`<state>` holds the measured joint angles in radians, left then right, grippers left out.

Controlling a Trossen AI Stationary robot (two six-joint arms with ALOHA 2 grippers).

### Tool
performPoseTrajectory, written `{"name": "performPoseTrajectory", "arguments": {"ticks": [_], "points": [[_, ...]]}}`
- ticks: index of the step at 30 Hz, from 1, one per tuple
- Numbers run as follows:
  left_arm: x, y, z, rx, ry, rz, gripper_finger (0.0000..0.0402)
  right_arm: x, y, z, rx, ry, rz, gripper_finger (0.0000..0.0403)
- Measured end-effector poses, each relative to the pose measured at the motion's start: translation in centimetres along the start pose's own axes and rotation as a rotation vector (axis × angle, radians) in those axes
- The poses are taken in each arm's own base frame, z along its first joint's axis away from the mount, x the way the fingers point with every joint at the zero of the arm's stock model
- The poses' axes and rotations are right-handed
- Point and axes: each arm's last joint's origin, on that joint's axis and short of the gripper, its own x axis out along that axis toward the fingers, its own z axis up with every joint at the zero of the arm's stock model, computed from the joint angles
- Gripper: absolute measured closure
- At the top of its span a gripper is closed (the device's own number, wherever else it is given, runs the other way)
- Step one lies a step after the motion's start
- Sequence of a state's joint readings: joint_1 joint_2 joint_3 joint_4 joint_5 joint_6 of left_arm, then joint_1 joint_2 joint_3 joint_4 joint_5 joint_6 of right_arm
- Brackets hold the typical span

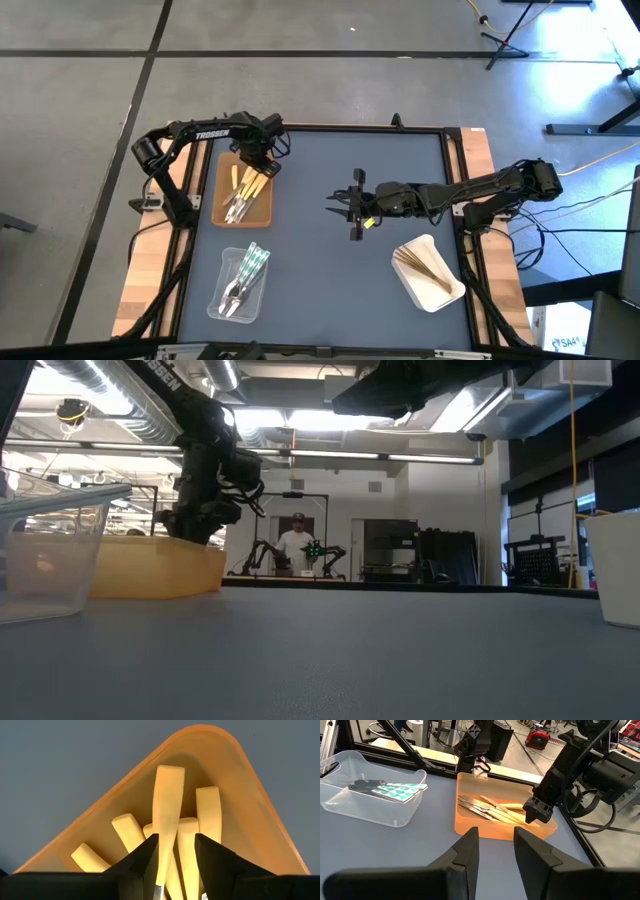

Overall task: Sort silverware by color (type)
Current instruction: Return to Home Position

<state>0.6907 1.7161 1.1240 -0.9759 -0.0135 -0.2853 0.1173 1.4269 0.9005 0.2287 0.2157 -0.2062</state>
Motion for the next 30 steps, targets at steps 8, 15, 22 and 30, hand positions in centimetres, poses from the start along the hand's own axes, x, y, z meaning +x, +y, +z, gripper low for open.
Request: {"name": "performPoseTrajectory", "arguments": {"ticks": [8, 15, 22, 30], "points": [[-0.2, -0.1, -0.2, 0.000, 0.020, -0.058, 0.0282, 0.0, 0.0, 0.0, 0.000, 0.000, 0.000, 0.0292], [-2.5, -0.3, -1.1, 0.014, -0.047, -0.123, 0.0282, -0.6, -0.2, 0.5, 0.005, -0.023, -0.005, 0.0292], [-6.3, -0.2, -2.9, 0.013, -0.184, -0.171, 0.0282, -1.9, -0.8, 1.6, 0.016, -0.072, -0.015, 0.0292], [-10.7, -0.1, -6.1, 0.061, -0.362, -0.235, 0.0282, -3.6, -1.4, 2.7, 0.026, -0.116, -0.025, 0.0292]]}}
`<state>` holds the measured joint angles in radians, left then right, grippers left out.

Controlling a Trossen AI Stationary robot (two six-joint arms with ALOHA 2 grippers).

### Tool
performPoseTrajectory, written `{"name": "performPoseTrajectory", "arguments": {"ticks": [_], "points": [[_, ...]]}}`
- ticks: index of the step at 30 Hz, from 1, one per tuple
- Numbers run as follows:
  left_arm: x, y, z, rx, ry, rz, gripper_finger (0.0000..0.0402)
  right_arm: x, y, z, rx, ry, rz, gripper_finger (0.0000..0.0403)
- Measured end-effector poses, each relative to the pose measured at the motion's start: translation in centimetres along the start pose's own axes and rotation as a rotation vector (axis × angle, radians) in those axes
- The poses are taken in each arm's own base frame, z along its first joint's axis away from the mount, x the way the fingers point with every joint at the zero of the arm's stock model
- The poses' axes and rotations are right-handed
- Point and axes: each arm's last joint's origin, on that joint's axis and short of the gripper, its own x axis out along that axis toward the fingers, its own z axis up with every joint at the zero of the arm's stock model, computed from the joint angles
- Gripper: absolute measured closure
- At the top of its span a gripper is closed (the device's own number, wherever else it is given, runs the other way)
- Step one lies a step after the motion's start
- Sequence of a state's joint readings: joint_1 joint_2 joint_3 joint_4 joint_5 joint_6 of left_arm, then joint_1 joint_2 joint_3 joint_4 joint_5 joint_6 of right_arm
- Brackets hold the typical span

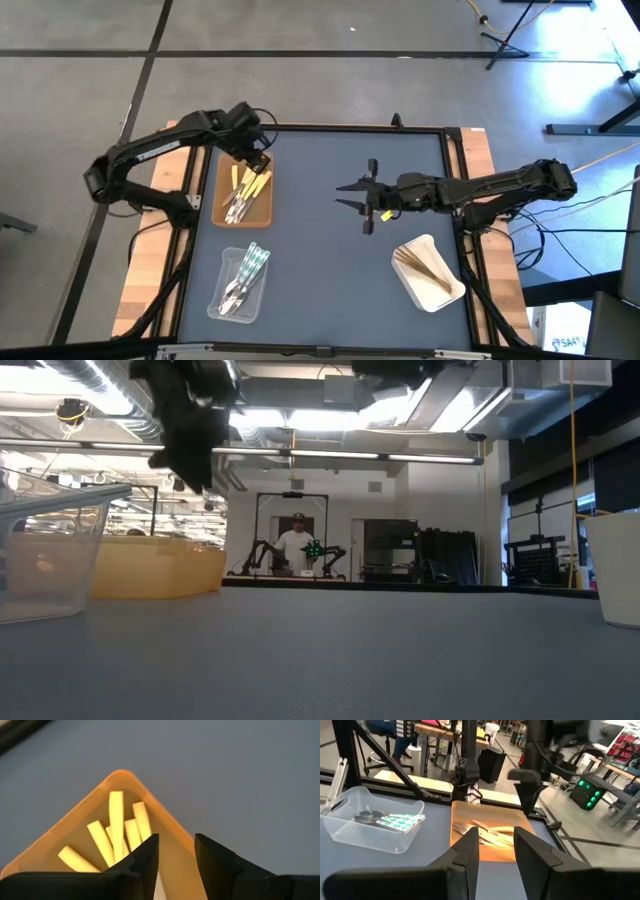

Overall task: Sort silverware by color (type)
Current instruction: Return to Home Position

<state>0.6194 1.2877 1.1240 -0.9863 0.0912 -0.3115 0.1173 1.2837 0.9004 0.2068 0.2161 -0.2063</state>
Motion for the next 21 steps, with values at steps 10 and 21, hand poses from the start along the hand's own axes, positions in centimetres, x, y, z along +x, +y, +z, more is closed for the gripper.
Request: {"name": "performPoseTrajectory", "arguments": {"ticks": [10, 21], "points": [[-5.8, -1.2, -3.0, 0.089, -0.204, -0.108, 0.0282, -2.9, -1.1, 2.0, 0.018, -0.082, -0.017, 0.0292], [-9.8, -1.9, -6.3, 0.197, -0.339, -0.221, 0.0282, -6.9, -2.3, 3.6, 0.029, -0.130, -0.027, 0.0292]]}}
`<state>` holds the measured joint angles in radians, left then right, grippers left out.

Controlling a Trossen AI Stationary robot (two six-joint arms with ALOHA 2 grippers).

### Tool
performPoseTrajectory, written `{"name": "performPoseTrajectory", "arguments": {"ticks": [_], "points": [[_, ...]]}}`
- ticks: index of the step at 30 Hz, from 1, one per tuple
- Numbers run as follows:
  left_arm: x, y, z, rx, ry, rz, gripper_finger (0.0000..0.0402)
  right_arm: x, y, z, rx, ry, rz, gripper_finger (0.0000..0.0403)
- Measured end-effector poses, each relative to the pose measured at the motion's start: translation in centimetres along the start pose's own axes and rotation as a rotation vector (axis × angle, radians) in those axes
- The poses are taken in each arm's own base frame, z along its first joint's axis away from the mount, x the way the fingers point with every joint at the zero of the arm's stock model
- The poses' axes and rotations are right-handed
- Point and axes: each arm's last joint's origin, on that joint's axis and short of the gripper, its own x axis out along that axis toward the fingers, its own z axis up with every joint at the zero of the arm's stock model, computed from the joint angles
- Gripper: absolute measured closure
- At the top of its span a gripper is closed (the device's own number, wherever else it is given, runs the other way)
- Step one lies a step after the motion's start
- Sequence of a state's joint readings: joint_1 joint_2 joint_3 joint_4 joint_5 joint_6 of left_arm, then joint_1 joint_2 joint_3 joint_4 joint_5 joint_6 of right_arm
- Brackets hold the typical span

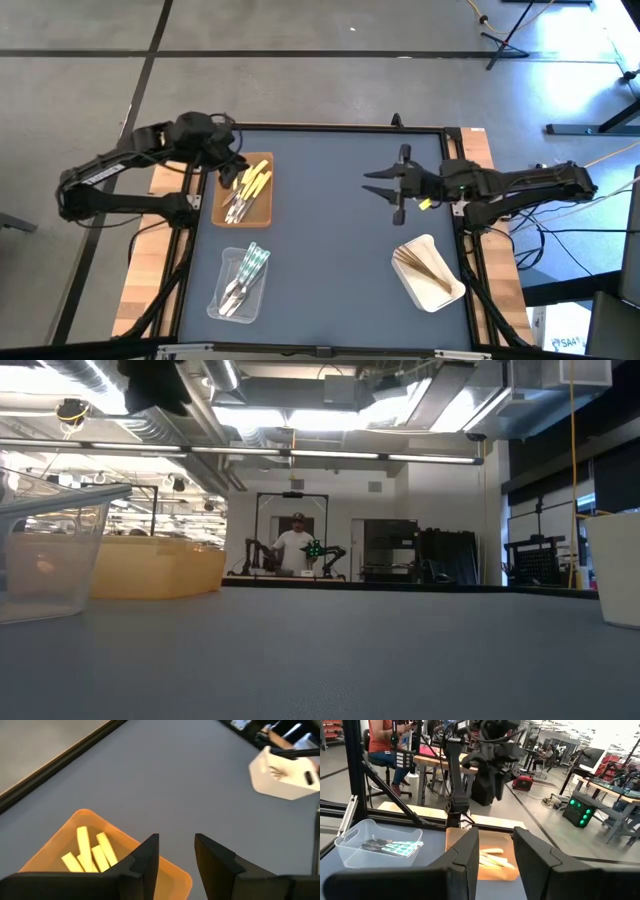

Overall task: Sort silverware by color (type)
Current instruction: Return to Home Position

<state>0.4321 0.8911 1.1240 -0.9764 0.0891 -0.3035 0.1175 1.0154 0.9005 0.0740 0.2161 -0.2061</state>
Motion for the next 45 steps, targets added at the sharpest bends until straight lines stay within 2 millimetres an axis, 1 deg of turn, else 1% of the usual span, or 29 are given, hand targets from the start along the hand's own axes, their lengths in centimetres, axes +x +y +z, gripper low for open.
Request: {"name": "performPoseTrajectory", "arguments": {"ticks": [3, 6, 11, 15, 19, 23, 25, 29, 36, 40, 45], "points": [[-1.0, -0.4, -0.5, 0.030, -0.027, -0.031, 0.0282, -1.0, -0.3, 0.3, -0.001, 0.006, 0.001, 0.0292], [-2.1, -0.7, -1.0, 0.094, -0.059, -0.061, 0.0282, -2.2, -0.6, 0.5, -0.003, 0.014, 0.004, 0.0292], [-3.7, -1.0, -1.8, 0.142, -0.127, -0.045, 0.0282, -4.1, -1.1, 0.9, 0.042, 0.013, 0.004, 0.0292], [-4.8, -1.2, -2.4, 0.190, -0.174, -0.050, 0.0282, -5.9, -1.5, 1.1, 0.046, 0.021, 0.005, 0.0292], [-5.2, -1.3, -3.0, 0.211, -0.241, -0.073, 0.0282, -7.4, -1.9, 1.2, 0.048, 0.020, 0.004, 0.0292], [-4.0, -1.2, -4.2, 0.241, -0.293, -0.118, 0.0282, -8.8, -2.3, 1.5, 0.054, -0.006, 0.000, 0.0292], [-3.0, -1.1, -5.0, 0.272, -0.325, -0.139, 0.0282, -9.5, -2.5, 1.6, 0.056, -0.018, -0.002, 0.0292], [-1.0, -0.8, -6.5, 0.325, -0.401, -0.173, 0.0282, -10.2, -2.5, 1.3, 0.050, 0.012, 0.003, 0.0292], [1.9, 0.0, -9.2, 0.393, -0.470, -0.270, 0.0282, -10.3, -2.3, 0.3, 0.028, 0.111, 0.039, 0.0292], [2.9, 0.6, -10.7, 0.395, -0.502, -0.304, 0.0282, -10.4, -2.1, 0.1, 0.034, 0.120, 0.109, 0.0292], [3.9, 1.4, -12.5, 0.391, -0.533, -0.312, 0.0282, -10.4, -2.0, -0.1, 0.045, 0.138, 0.129, 0.0292]]}}
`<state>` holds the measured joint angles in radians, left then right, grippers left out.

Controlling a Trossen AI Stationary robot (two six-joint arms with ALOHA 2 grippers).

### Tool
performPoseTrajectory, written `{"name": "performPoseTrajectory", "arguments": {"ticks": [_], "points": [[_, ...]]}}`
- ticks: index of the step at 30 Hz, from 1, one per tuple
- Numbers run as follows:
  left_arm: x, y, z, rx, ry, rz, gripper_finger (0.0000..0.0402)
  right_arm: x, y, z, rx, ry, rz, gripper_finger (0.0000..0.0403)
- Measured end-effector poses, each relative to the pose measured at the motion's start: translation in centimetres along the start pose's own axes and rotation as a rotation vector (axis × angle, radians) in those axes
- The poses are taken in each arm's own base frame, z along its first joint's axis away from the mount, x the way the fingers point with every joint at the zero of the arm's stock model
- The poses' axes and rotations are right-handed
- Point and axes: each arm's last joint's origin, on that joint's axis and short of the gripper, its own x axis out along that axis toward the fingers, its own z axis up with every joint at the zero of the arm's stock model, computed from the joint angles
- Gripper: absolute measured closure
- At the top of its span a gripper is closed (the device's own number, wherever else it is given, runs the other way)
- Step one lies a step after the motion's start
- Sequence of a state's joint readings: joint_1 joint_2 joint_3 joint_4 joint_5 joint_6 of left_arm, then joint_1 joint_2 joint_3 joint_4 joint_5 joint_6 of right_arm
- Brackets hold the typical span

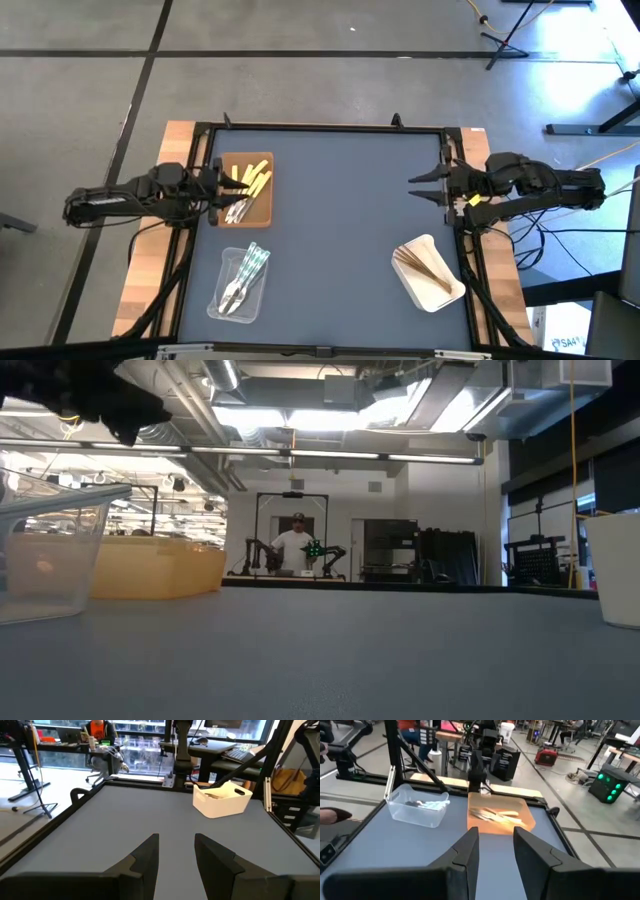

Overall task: Sort silverware by color (type)
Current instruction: Return to Home Position

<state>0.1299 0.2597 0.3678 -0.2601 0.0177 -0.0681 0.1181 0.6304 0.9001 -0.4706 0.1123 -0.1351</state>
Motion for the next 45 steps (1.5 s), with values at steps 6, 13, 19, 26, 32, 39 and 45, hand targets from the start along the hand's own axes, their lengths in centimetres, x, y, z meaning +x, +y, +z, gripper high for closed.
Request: {"name": "performPoseTrajectory", "arguments": {"ticks": [6, 13, 19, 26, 32, 39, 45], "points": [[-0.4, 0.1, -1.9, 0.000, -0.050, -0.003, 0.0282, 0.7, 0.2, -1.4, 0.000, 0.004, -0.001, 0.0292], [-0.7, 0.2, -3.5, 0.002, -0.098, -0.006, 0.0282, 1.2, 0.8, -4.7, 0.016, -0.031, -0.007, 0.0292], [-0.3, 0.3, -5.1, 0.002, -0.114, -0.008, 0.0282, 0.3, 0.9, -7.2, 0.057, -0.098, -0.029, 0.0292], [0.7, 0.5, -6.6, 0.019, -0.155, -0.012, 0.0282, -1.0, 1.1, -9.9, 0.087, -0.200, -0.058, 0.0292], [1.1, 0.5, -7.3, 0.019, -0.188, -0.015, 0.0282, -1.7, 1.3, -11.8, 0.120, -0.290, -0.065, 0.0292], [1.1, 0.4, -7.2, 0.028, -0.191, -0.067, 0.0282, -1.7, 1.6, -13.9, 0.132, -0.319, -0.066, 0.0292], [1.1, 0.3, -7.2, 0.030, -0.190, -0.086, 0.0282, -0.6, 1.9, -15.4, 0.153, -0.307, -0.070, 0.0292]]}}
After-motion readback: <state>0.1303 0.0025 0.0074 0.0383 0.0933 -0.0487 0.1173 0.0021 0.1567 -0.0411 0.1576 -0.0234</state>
